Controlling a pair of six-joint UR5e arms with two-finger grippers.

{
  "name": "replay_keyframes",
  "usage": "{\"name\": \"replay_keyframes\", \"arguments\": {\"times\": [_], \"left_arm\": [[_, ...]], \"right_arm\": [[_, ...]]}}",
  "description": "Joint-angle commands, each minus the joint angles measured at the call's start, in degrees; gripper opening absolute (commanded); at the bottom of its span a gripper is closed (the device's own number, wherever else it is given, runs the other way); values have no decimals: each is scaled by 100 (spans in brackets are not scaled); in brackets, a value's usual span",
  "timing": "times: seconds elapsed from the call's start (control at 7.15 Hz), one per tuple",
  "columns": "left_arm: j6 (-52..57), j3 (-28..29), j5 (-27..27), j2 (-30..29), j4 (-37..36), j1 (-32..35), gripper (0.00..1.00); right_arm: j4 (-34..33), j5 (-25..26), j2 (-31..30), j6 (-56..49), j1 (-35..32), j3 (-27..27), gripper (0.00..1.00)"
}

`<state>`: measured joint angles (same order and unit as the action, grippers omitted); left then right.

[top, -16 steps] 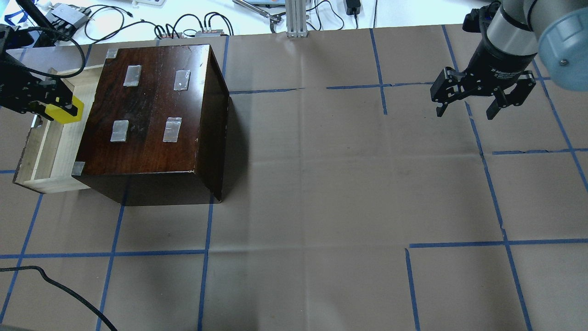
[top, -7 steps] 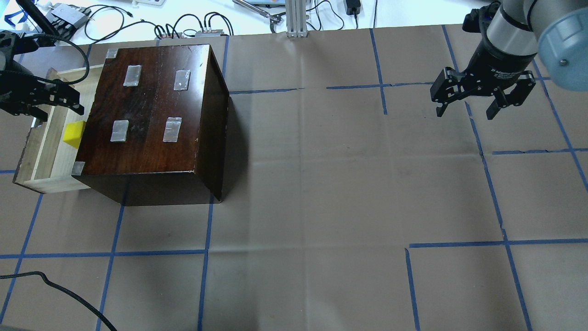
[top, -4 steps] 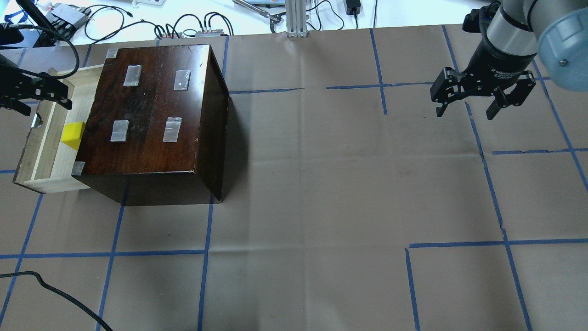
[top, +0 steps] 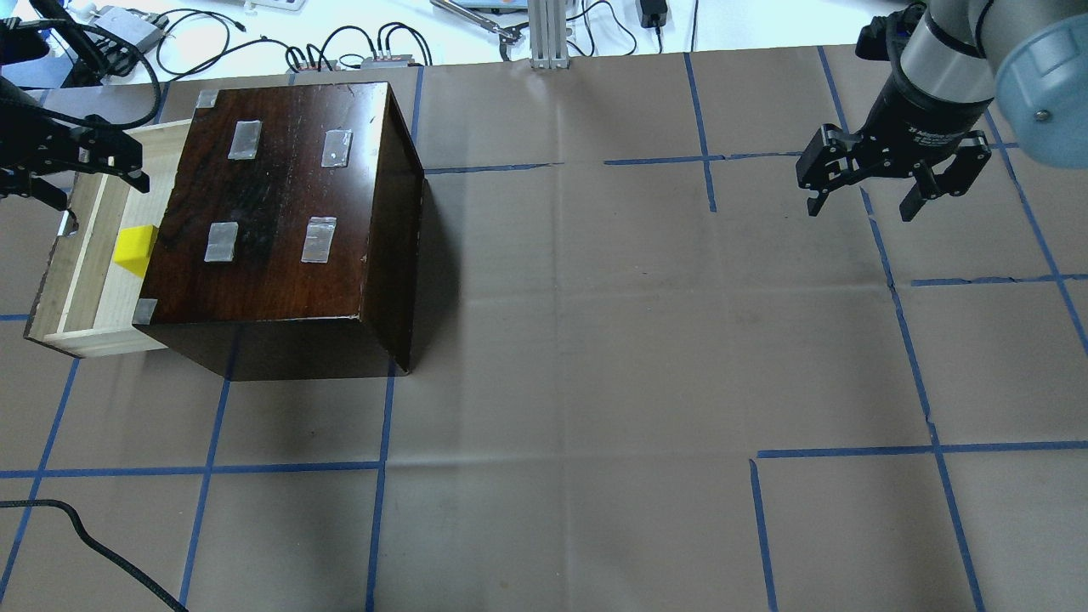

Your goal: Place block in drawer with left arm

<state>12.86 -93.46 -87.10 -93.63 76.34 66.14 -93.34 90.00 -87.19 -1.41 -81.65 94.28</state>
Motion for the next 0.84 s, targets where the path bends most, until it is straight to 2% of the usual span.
{"name": "replay_keyframes", "arguments": {"times": [0.0, 0.28, 0.7], "left_arm": [[-459, 12, 9, 256, 484, 634, 99], [-966, 12, 0, 424, 776, 1301, 99], [-1645, -84, -122, 451, 812, 2103, 99]], "right_arm": [[0, 0, 0, 0, 0, 3, 100], [0, 0, 0, 0, 0, 3, 100], [0, 0, 0, 0, 0, 3, 100]]}}
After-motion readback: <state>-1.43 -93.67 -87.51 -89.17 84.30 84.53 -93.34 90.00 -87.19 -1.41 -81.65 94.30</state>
